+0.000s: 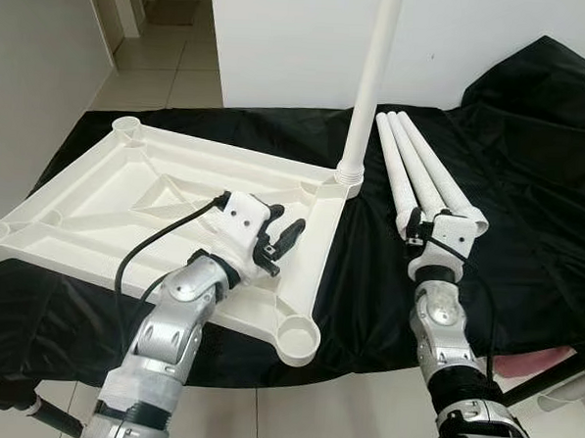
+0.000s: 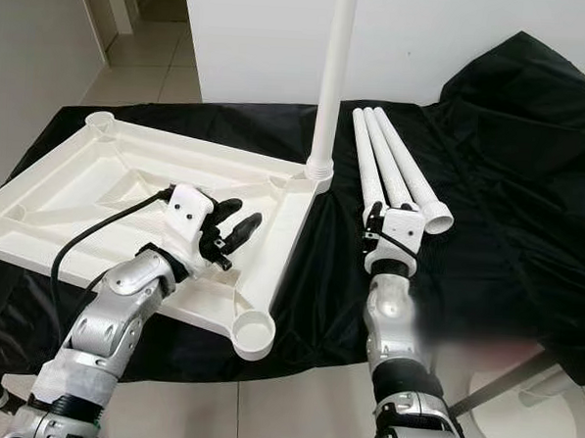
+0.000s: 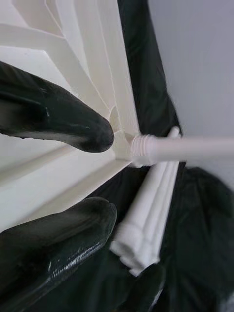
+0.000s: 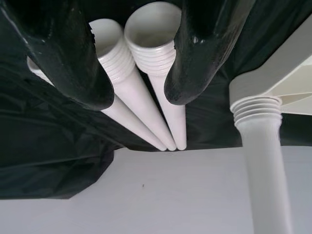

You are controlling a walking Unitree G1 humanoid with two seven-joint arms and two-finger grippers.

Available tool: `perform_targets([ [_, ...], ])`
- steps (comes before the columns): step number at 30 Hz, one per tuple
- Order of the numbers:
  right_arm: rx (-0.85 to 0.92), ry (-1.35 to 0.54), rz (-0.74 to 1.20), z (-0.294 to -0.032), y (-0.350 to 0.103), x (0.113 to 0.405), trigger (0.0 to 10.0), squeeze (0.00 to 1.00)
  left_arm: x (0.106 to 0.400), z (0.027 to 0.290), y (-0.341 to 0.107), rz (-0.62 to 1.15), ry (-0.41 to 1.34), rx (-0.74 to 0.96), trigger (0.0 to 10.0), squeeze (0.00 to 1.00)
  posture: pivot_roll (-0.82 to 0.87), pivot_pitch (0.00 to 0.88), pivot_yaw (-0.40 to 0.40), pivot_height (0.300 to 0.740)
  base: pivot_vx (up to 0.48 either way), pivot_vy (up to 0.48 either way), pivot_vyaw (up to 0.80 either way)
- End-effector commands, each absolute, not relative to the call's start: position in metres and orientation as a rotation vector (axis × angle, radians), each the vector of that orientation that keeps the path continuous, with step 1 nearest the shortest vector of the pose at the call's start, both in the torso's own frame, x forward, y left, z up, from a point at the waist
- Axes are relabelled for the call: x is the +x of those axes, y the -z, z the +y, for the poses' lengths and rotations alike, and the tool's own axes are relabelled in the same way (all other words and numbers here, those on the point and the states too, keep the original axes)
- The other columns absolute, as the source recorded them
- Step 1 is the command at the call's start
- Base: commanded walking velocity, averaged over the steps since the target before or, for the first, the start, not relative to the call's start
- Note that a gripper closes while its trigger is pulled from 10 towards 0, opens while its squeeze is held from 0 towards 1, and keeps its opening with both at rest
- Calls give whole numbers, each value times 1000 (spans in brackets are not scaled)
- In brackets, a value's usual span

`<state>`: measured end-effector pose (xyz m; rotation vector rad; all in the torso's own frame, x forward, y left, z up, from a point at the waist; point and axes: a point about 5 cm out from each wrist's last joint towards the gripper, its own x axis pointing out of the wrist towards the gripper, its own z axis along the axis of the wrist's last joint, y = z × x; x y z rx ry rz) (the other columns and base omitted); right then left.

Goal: Building children table

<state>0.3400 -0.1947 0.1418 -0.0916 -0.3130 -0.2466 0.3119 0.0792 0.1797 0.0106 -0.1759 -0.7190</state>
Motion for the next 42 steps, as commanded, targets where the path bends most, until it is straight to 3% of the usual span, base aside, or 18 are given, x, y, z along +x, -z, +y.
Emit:
perform_targets([
  [1, -81, 264, -299, -197, -139, 338, 10000, 0, 317, 82, -178, -140, 643, -44, 10000, 0, -65, 45, 62, 740, 0, 0, 0],
  [4, -81, 264, -299, -197, -139, 338, 10000, 0, 317, 82, -178, -140, 643, -44, 10000, 0, -65, 45, 62, 740, 0, 0, 0],
  [5, -69, 280, -299, -202, -140, 338, 10000, 1000, 318, 79, -181, -133, 668, -86, 10000, 0, -66, 47, 63, 740, 0, 0, 0],
  [17, 11, 322, -279, -223, -157, 349, 10000, 1000, 319, 69, -195, -132, 681, -150, 10000, 0, -53, 120, 68, 740, 0, 0, 0],
  [18, 18, 305, -270, -223, -159, 352, 10000, 945, 316, 66, -192, -126, 679, -151, 10000, 0, -47, 126, 66, 740, 0, 0, 0],
  [19, 25, 299, -263, -223, -161, 354, 10000, 251, 315, 64, -190, -116, 679, -156, 10000, 0, -47, 126, 66, 740, 0, 0, 0],
  [20, 25, 299, -263, -223, -161, 354, 10000, 251, 315, 64, -190, -116, 679, -156, 10000, 0, -47, 126, 66, 740, 0, 0, 0],
  [21, 32, 286, -255, -223, -162, 357, 10000, 0, 313, 63, -189, -111, 679, -162, 10000, 0, -43, 128, 67, 740, 0, 0, 0],
  [42, 65, 124, -184, -210, -174, 378, 10000, 0, 309, 59, -194, -103, 657, -160, 10000, 0, -11, 122, 64, 740, 0, 0, 0],
])
